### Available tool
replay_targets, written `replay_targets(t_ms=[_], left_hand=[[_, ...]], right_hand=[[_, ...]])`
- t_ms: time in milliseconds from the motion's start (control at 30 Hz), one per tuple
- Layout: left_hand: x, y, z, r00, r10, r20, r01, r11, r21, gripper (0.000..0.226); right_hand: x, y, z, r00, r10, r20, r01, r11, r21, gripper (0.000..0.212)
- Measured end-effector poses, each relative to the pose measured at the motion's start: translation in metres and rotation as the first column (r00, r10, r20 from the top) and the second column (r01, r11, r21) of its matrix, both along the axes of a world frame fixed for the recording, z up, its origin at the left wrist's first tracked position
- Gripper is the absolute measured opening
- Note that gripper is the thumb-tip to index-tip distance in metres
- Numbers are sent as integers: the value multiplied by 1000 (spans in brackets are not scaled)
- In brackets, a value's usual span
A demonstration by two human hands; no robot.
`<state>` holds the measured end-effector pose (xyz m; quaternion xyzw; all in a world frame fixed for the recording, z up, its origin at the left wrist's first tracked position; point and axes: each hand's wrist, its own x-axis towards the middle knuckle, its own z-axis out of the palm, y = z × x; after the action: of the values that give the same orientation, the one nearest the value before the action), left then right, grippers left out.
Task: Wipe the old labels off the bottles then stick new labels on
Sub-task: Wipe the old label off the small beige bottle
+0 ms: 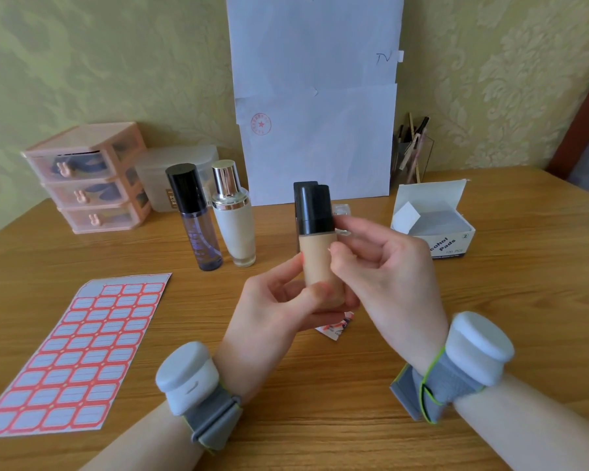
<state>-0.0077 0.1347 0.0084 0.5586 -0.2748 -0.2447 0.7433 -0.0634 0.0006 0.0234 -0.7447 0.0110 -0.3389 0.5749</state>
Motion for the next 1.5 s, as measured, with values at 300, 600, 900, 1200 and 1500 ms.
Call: replay_targets(t_ms=[300, 600, 900, 1200, 1500], left_hand=[[1, 0, -2, 1000, 7, 15, -7, 1000, 4, 39], [4, 0, 1, 992, 28, -123, -38, 996, -83, 39], [7, 2, 3, 983, -9, -184, -12, 994, -112, 25], [8, 2, 2, 980, -22, -197, -1, 993, -114, 25], [9, 1, 0, 985, -24, -172, 9, 996, -88, 22]], right_hand=[[2, -3, -1, 997, -70, 12, 71, 996, -58, 34], [4, -17, -3, 997, -74, -20, 75, 996, 55, 22], [7, -27, 3, 994, -97, -45, 82, 960, -269, 20], [-8, -62, -7, 889, -306, -341, 48, 803, -595, 25], [-15, -86, -14, 792, -297, -534, -236, 657, -716, 22]])
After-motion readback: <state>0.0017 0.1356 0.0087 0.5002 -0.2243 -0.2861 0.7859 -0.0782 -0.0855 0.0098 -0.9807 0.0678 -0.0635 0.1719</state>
